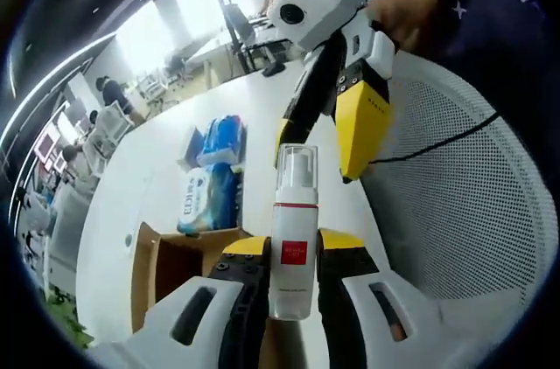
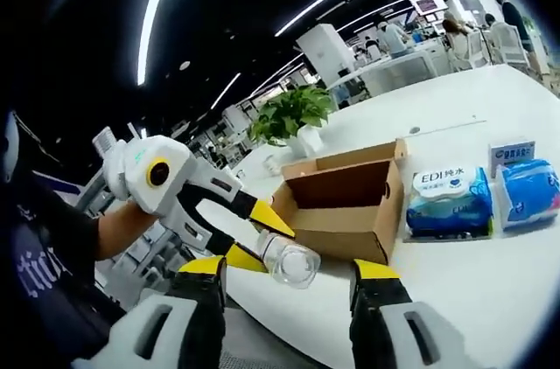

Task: Operate the shoe box by opening the lid, removing the specified soft item, and placing it in the target area until the item is outside and the box remains undamaged.

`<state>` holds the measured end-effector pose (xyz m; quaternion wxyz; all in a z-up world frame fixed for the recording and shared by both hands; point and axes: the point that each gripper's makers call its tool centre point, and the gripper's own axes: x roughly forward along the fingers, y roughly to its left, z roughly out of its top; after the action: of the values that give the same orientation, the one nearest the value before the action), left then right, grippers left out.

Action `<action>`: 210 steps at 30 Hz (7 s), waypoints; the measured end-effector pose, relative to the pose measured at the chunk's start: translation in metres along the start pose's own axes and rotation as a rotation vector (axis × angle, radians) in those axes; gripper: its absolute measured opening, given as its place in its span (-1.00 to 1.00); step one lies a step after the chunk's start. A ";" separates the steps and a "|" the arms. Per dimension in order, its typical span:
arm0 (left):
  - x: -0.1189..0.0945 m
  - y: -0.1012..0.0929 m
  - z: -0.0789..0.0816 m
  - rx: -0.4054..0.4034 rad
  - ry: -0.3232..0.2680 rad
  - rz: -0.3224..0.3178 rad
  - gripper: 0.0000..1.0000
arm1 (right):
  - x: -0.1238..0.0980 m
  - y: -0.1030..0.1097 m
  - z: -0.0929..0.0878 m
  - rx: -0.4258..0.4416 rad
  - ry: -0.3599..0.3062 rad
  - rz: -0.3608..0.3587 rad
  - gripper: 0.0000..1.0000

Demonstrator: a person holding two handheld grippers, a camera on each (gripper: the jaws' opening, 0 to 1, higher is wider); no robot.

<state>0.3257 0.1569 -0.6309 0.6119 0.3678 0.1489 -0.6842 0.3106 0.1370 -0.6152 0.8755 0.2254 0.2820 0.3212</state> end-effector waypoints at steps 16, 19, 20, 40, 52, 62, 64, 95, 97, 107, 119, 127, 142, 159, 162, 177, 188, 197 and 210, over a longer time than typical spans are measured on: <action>0.000 -0.001 0.015 0.072 -0.050 0.031 -0.63 | -0.002 0.003 0.004 0.180 -0.054 0.053 -0.26; 0.000 0.000 0.017 0.087 -0.060 0.039 -0.63 | -0.002 0.004 0.003 0.198 -0.054 0.059 -0.31; 0.000 0.000 0.017 0.085 -0.063 0.038 -0.63 | -0.003 0.004 0.004 0.215 -0.060 0.064 -0.33; 0.006 -0.003 0.014 0.088 -0.064 0.032 -0.62 | 0.000 -0.003 -0.003 0.237 -0.039 0.041 -0.66; 0.011 -0.002 0.013 0.101 -0.069 0.045 -0.59 | -0.001 -0.006 -0.006 0.232 -0.020 -0.001 -0.69; 0.014 0.008 0.012 0.095 -0.061 0.088 -0.51 | -0.004 -0.010 0.007 0.286 -0.050 0.004 -0.69; 0.013 0.008 0.011 0.088 -0.061 0.088 -0.48 | -0.004 -0.011 0.010 0.278 -0.050 0.001 -0.70; -0.022 0.026 -0.014 -0.267 -0.122 0.200 -0.11 | -0.008 -0.011 0.040 -0.058 0.063 -0.010 -0.69; -0.025 0.027 -0.017 -0.305 -0.129 0.215 -0.05 | -0.009 -0.014 0.042 -0.112 0.088 -0.015 -0.69; -0.041 0.028 -0.028 -0.430 -0.177 0.274 0.09 | -0.013 -0.019 0.068 -0.340 0.183 -0.018 -0.69; -0.056 0.025 -0.038 -0.513 -0.201 0.325 0.21 | -0.012 -0.019 0.091 -0.558 0.298 0.000 -0.69; -0.069 0.024 -0.041 -0.564 -0.228 0.373 0.32 | -0.015 -0.029 0.115 -0.690 0.357 -0.004 -0.69; -0.087 0.019 -0.052 -0.623 -0.244 0.443 0.57 | -0.015 -0.052 0.156 -0.881 0.456 -0.017 -0.69; -0.097 0.015 -0.064 -0.686 -0.263 0.494 0.78 | -0.003 -0.089 0.194 -0.978 0.530 -0.014 -0.68; -0.100 0.015 -0.064 -0.684 -0.275 0.509 0.82 | 0.000 -0.096 0.199 -1.001 0.544 -0.012 -0.68; -0.110 0.013 -0.066 -0.706 -0.312 0.545 0.98 | 0.030 -0.125 0.195 -1.167 0.663 0.036 -0.68; -0.117 0.009 -0.076 -0.717 -0.295 0.580 0.98 | 0.051 -0.161 0.185 -1.264 0.760 0.023 -0.68; -0.121 0.005 -0.085 -0.733 -0.274 0.596 0.98 | 0.064 -0.178 0.173 -1.300 0.814 0.036 -0.68; -0.123 0.004 -0.091 -0.738 -0.257 0.613 0.98 | 0.080 -0.207 0.156 -1.314 0.881 0.019 -0.67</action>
<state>0.3564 0.3050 -0.6076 0.8877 0.0661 0.1894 -0.4143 0.5508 0.0158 -0.6472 0.6343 -0.4833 0.3533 0.4891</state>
